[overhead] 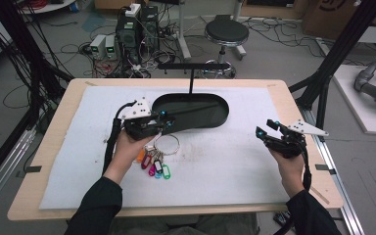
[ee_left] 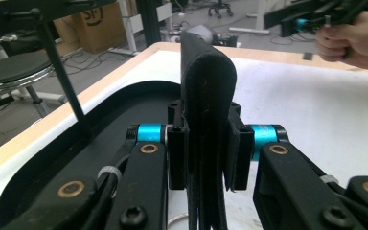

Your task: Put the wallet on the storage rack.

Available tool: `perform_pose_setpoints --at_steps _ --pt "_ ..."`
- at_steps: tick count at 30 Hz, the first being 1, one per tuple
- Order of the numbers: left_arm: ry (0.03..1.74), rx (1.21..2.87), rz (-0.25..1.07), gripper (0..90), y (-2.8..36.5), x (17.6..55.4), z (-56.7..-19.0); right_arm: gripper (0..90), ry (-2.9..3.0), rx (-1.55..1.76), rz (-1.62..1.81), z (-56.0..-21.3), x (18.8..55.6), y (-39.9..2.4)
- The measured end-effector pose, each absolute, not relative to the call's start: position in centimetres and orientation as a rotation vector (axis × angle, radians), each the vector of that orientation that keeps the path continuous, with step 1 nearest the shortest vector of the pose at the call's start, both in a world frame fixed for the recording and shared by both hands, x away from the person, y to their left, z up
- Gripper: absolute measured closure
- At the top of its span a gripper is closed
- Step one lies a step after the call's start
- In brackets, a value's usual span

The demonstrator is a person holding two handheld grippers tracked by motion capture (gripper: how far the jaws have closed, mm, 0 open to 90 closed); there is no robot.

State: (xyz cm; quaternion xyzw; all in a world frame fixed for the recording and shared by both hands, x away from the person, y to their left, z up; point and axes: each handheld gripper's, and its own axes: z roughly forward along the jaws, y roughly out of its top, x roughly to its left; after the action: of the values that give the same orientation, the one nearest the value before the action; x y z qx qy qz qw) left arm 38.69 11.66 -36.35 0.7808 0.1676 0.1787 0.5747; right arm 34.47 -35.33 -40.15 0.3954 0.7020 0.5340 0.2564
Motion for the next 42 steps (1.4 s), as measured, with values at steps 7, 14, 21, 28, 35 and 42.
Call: perform_pose_setpoints --at_steps 7,14,21,28,35,42 --pt "0.442 1.767 0.426 75.0 11.1 41.3 -37.3 39.1 1.906 1.076 1.446 -40.2 34.5 -35.2" --pt "0.468 1.746 0.428 75.0 9.5 44.3 -38.7 39.1 1.907 1.077 1.444 -40.3 34.6 -35.2" --pt "0.445 1.744 0.463 75.0 8.2 46.1 -39.8 39.1 1.910 1.079 1.441 -40.3 34.6 -35.2" --pt "0.473 1.738 0.443 74.9 7.9 47.4 -41.6 39.1 1.916 1.074 1.433 -40.3 34.6 -35.1" --pt "0.517 1.725 0.421 74.5 8.5 47.9 -42.1 39.1 1.920 1.068 1.429 -40.4 34.7 -35.0" --pt "0.584 1.811 0.406 73.6 9.6 48.1 -42.4 39.1 1.922 1.068 1.428 -40.4 34.7 -35.0"
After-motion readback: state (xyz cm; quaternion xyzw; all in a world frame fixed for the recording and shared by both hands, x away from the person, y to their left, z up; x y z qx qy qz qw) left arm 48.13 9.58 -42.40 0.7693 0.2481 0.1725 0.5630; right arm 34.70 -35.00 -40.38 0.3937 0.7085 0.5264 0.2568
